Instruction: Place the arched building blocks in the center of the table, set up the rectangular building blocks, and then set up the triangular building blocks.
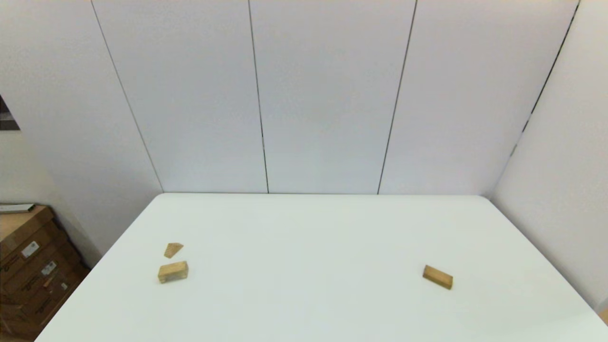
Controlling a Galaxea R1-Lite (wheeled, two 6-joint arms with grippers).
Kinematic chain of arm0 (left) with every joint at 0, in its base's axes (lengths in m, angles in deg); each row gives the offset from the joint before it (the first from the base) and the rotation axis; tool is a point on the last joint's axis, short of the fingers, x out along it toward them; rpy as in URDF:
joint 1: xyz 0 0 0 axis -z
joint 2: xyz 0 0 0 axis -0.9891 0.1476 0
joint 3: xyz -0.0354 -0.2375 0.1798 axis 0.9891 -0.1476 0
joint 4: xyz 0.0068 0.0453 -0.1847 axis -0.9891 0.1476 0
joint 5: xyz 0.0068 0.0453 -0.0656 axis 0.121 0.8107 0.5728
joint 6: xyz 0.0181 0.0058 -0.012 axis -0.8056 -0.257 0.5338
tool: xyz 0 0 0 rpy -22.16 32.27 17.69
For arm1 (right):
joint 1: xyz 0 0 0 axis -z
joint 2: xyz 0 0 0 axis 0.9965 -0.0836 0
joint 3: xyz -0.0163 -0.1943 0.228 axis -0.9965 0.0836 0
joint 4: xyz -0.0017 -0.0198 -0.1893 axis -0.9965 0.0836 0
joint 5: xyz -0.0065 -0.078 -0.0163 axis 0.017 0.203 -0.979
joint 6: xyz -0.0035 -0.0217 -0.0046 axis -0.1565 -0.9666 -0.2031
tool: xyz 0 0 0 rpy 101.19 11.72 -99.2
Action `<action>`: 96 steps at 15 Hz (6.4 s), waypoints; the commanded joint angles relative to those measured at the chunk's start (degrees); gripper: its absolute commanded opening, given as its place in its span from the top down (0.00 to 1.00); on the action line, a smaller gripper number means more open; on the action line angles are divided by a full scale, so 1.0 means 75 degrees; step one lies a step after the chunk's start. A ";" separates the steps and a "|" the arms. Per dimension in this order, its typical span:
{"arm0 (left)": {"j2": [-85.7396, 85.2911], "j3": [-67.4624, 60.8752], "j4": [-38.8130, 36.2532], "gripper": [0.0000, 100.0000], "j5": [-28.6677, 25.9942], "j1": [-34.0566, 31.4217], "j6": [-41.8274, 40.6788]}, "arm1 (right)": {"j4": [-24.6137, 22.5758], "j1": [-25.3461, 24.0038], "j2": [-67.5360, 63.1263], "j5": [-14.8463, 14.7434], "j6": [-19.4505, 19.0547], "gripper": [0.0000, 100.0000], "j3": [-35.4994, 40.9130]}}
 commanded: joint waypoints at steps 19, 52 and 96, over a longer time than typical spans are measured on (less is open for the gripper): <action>0.3609 0.2871 0.1289 0.00 0.0129 -0.0050 0.0023 | 0.0001 -0.0001 -0.0010 0.0002 0.0000 0.00 0.0001; 1.5188 0.6996 0.1277 0.00 -0.2801 -0.1585 -0.7359 | 0.0001 -0.0001 -0.0010 0.0002 0.0000 0.00 0.0001; 1.7168 0.8355 0.1266 1.00 -0.1980 -0.1081 -0.7605 | 0.0001 -0.0001 -0.0010 0.0002 0.0000 0.00 0.0012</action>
